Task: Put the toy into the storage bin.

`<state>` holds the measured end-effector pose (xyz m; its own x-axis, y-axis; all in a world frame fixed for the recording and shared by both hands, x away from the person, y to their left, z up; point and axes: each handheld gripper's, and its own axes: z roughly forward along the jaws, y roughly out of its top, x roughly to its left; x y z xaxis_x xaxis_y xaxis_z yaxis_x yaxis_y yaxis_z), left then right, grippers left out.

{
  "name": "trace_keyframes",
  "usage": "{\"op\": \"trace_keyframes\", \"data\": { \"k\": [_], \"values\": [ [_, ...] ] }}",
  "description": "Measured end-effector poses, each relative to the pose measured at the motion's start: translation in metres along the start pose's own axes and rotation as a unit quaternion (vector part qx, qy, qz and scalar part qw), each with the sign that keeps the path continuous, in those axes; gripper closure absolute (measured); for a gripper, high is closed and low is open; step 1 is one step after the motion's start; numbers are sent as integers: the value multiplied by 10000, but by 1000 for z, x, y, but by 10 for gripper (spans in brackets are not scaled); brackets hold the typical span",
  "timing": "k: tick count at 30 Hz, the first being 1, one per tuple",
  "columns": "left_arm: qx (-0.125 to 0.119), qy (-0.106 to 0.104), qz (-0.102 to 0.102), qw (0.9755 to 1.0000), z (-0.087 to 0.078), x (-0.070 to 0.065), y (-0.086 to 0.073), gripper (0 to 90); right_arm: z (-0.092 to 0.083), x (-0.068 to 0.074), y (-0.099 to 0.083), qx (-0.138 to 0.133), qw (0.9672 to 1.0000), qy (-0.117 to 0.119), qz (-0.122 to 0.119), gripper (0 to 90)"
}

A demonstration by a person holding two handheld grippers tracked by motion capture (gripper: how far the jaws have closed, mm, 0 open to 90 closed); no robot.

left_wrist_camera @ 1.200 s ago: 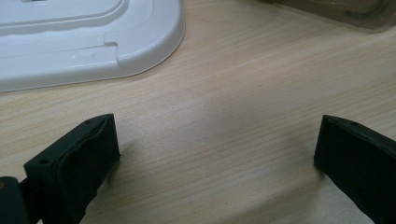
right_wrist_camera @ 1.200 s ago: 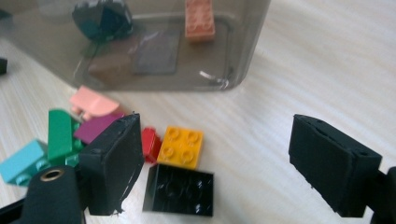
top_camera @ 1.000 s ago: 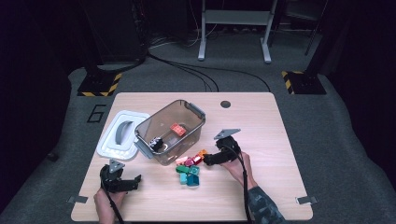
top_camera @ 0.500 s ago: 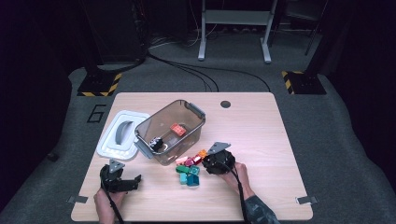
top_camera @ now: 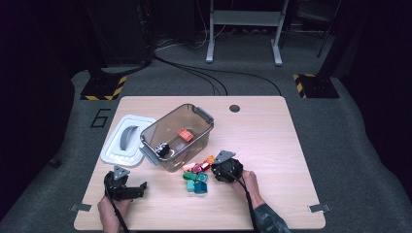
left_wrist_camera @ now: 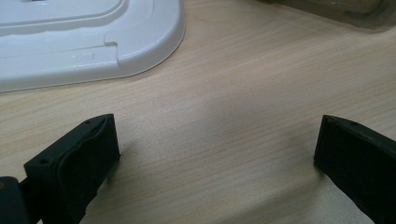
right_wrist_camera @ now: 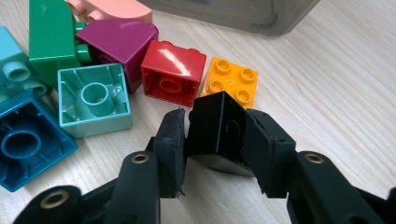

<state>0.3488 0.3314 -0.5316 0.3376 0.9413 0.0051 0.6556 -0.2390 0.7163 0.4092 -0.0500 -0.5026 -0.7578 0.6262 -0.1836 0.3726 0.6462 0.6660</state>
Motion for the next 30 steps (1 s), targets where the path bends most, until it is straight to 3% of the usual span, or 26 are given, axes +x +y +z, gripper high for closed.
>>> {"op": "trace_keyframes", "data": {
  "k": [5, 7, 12, 13, 20, 30],
  "values": [
    [2, 0, 5, 10000, 0, 0, 0, 0, 4, 4, 0, 76, 9999, -44, -89, 518],
    [-1, 0, 1, 10000, 0, 0, 0, 0, 5, 6, 0, 94, 9997, -107, -212, 545],
    [24, -5, 6, 10000, 0, 0, 0, 0, 2, 6, 1, 42, 9998, -176, -76, 598],
    [-3, 1, 1, 10000, 0, 0, 0, 0, 1, 3, 1, -21, 9997, -187, -153, 603],
    [28, -5, 10, 10000, 0, 0, 0, 0, -9, -12, -1, -221, 9995, -150, 171, 670],
    [-18, 2, -43, 10000, 0, -1, 0, 0, -16, -35, -2, -404, 9967, 165, 685, 673]
  ]
}}
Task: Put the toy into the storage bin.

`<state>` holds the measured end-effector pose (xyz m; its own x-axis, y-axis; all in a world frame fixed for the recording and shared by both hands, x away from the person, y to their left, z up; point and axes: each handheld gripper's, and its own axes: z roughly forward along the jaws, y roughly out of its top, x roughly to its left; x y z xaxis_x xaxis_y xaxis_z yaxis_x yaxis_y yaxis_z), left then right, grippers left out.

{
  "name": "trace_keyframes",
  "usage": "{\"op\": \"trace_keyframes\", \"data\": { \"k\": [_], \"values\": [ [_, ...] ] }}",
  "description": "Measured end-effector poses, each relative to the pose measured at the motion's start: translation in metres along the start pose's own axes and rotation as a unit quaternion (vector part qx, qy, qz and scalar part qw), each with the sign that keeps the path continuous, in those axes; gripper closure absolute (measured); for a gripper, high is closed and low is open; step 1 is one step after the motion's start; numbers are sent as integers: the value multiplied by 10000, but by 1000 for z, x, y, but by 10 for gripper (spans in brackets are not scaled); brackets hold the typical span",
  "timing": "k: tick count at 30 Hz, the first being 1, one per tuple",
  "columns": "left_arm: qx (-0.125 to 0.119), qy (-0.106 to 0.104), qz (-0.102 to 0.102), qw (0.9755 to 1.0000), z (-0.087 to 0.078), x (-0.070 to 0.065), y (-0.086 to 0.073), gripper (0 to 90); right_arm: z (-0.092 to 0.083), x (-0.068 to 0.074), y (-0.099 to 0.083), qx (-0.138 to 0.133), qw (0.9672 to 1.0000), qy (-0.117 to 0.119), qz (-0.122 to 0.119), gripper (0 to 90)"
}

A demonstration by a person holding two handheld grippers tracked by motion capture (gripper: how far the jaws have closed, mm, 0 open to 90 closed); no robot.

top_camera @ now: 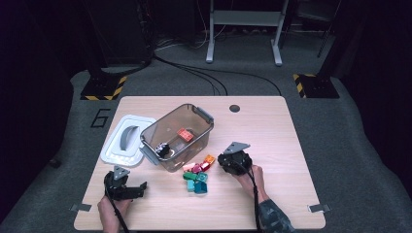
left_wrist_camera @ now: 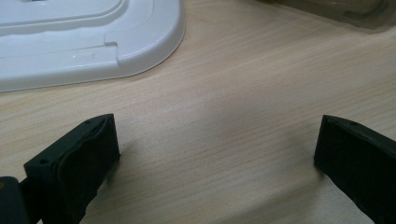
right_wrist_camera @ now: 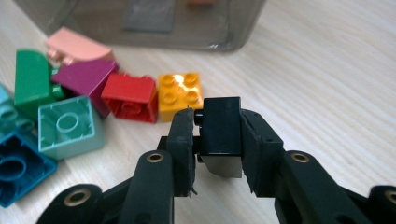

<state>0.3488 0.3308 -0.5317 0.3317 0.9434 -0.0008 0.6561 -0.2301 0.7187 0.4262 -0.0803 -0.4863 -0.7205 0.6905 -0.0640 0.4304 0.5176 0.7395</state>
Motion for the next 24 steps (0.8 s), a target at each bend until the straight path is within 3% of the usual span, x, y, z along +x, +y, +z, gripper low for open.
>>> {"op": "trace_keyframes", "data": {
  "k": [12, 24],
  "values": [
    [-20, 1, -5, 10000, 0, 0, 0, 0, -4, -37, 14, -268, 9975, 184, 627, 674],
    [2, -1, 0, 10000, 0, 0, 0, 0, 3, -62, 38, -230, 9962, 195, 821, 675]
  ]
}}
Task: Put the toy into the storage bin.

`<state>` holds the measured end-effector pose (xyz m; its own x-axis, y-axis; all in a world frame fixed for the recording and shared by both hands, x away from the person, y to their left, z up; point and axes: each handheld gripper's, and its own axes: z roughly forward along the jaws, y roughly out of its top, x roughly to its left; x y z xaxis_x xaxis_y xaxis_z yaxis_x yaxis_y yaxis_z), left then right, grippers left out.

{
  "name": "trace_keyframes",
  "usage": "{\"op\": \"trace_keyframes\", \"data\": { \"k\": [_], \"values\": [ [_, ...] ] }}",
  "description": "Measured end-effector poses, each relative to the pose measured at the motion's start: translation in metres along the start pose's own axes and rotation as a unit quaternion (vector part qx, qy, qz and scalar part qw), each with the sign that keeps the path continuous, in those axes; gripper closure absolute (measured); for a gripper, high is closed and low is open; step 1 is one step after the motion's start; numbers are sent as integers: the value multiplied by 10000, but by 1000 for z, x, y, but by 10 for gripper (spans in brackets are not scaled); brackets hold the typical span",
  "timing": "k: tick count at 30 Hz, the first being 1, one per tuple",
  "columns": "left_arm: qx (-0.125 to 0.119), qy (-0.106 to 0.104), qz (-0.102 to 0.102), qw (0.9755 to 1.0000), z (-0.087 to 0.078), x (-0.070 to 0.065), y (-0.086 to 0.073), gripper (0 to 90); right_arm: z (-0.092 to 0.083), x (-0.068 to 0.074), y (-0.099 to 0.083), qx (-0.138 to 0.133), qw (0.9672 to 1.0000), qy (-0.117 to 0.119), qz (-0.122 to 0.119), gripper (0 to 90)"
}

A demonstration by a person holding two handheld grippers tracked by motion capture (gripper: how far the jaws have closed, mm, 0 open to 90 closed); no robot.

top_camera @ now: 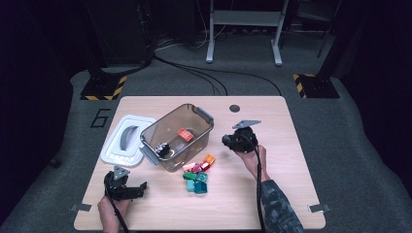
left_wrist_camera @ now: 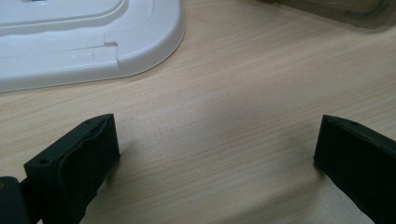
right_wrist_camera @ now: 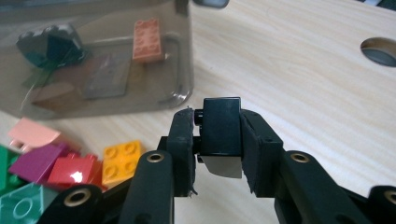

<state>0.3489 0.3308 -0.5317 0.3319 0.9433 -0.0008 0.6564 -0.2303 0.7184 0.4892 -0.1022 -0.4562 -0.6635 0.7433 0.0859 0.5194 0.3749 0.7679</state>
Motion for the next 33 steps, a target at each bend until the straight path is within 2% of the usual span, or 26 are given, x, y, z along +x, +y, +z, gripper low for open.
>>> {"op": "trace_keyframes", "data": {
  "k": [6, 20, 32, 33],
  "values": [
    [-24, 4, 0, 10000, 0, 0, 0, 0, 3, -11, 13, 13, 10000, -30, 74, 675],
    [15, -3, 5, 10000, 0, 0, 0, 0, 5, -22, 38, -23, 9998, -56, 171, 675],
    [-20, 5, 2, 10000, 0, 0, 0, 0, -1, -30, 68, -152, 9997, -146, 106, 675],
    [22, -1, 52, 10000, 0, 1, 0, 0, -1, -31, 71, -163, 9997, -146, 90, 675]
  ]
}}
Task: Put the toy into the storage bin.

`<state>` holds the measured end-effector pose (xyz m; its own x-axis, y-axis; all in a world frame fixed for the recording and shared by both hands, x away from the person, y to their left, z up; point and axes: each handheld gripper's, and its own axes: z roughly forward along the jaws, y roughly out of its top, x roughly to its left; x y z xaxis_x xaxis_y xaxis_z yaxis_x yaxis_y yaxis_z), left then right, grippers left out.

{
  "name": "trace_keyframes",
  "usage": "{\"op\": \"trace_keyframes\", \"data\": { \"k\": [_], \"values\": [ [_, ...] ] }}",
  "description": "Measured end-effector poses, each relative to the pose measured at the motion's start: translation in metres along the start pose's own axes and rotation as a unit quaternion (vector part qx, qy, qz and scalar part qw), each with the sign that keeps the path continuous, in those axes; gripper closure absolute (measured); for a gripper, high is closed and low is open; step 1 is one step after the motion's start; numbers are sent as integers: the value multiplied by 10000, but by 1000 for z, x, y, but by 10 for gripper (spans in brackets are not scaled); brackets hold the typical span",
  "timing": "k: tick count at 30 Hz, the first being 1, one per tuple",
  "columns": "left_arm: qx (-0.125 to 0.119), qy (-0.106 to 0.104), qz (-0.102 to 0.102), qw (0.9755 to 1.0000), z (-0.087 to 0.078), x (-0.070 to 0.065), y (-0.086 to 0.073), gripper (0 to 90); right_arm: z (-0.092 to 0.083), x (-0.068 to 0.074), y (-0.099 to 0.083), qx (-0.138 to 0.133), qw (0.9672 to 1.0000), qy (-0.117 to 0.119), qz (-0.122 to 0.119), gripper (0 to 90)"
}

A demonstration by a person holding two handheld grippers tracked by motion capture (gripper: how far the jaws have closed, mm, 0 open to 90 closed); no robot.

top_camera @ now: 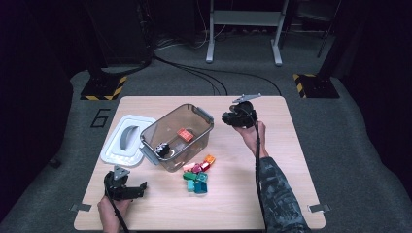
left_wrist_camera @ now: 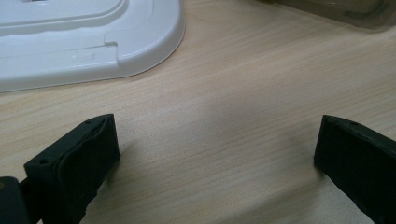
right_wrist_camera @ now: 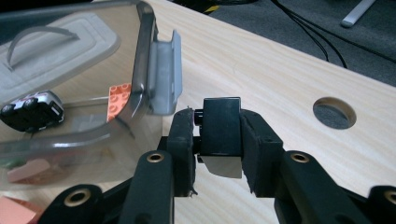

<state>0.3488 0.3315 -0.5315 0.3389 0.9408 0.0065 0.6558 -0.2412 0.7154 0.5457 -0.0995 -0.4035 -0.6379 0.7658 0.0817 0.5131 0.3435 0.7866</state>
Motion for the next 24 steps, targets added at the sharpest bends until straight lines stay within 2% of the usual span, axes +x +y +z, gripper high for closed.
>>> {"op": "trace_keyframes", "data": {
  "k": [8, 15, 24],
  "values": [
    [0, -2, -46, 10000, 0, -1, 0, 0, -2, 3, 21, -106, 9999, -37, -55, 676],
    [3, -4, -42, 10000, 0, 0, 0, 0, -3, 9, 42, -227, 9995, -53, -208, 675],
    [-6, -1, -23, 10000, 0, 0, 0, 0, -1, 15, 58, -279, 9993, 59, -242, 675]
  ]
}}
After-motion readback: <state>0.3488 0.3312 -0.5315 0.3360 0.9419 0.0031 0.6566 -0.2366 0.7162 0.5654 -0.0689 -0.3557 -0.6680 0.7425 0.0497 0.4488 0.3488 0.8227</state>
